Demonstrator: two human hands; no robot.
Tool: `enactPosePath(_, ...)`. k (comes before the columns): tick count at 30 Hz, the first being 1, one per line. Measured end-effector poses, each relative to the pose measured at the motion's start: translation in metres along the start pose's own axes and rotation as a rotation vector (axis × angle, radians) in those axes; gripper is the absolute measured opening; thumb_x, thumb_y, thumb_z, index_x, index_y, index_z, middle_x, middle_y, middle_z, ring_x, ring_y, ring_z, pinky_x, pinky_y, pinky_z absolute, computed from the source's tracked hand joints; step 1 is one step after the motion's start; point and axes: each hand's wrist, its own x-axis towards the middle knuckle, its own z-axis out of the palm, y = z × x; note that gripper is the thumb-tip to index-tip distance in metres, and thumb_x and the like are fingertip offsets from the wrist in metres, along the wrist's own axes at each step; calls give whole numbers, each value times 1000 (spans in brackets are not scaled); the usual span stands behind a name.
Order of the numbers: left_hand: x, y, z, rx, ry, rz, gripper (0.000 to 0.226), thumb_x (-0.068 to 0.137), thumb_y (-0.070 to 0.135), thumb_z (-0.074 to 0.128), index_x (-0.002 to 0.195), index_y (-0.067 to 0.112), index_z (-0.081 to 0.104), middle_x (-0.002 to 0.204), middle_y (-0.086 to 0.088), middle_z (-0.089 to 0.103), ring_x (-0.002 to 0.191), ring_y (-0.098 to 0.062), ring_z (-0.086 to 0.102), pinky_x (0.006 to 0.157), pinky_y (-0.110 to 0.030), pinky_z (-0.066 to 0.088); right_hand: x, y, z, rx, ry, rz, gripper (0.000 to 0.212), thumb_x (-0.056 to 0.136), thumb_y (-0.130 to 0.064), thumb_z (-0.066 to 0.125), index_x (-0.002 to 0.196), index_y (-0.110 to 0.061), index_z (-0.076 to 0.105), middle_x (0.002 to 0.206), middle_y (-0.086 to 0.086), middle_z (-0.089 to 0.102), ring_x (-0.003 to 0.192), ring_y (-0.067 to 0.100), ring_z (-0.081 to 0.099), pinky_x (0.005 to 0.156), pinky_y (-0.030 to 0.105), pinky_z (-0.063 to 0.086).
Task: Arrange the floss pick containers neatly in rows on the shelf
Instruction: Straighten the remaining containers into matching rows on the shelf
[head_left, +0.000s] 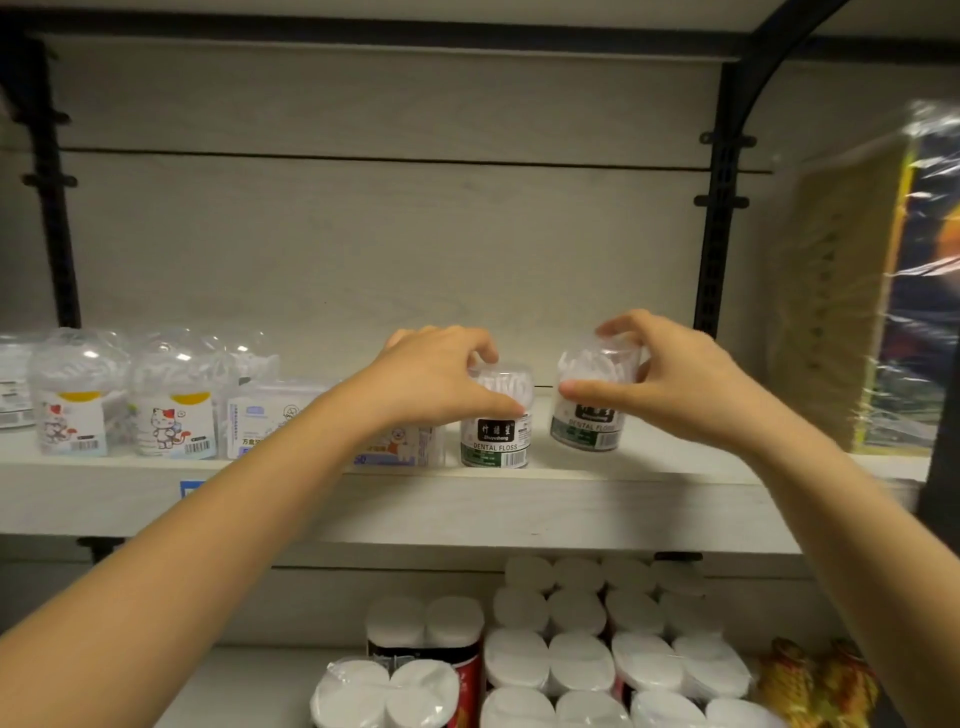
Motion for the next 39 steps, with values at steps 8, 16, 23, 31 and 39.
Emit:
enactPosePath(8,-5,-4,-3,-3,-22,24,60,75,60,59,125,28,51,129,5,56,116,-14,49,104,-34,32,5,-2,21,-4,-118,-18,78,64,-63,67,128,-25,46,130,-1,55,95,10,53,88,31,46)
enactPosePath(16,-5,-7,-6,35,36,56,53,84,58,50,124,25,57,129,5,60,118,-16,53,103,-32,35,5,3,5,71,-262,-5,64,78,-62,51,133,-30,45,131,-5,53,105,13,57,94,37,48)
enactPosePath(23,-5,-8,-3,42,45,74,57,85,59,47,129,23,53,135,2,54,126,-17,47,108,-33,28,-3,-2,-5,85,-353,5,69,73,-63,47,136,-36,39,140,-6,48,115,16,55,99,40,46)
enactPosePath(31,-63,-51,-32,-110,630,149,39,82,51,50,102,21,64,103,10,65,102,-10,55,97,-29,36,-25,-55,4,76,119,-315,63,68,-82,31,123,-52,35,124,-28,43,98,-13,44,69,12,36)
enactPosePath(39,-158,-216,-98,-126,817,-76,8,83,26,59,82,19,64,77,12,59,73,-6,54,68,-21,41,-19,-179,65,38,-24,-514,40,73,-77,30,110,-65,39,115,-51,40,103,-21,44,61,14,43)
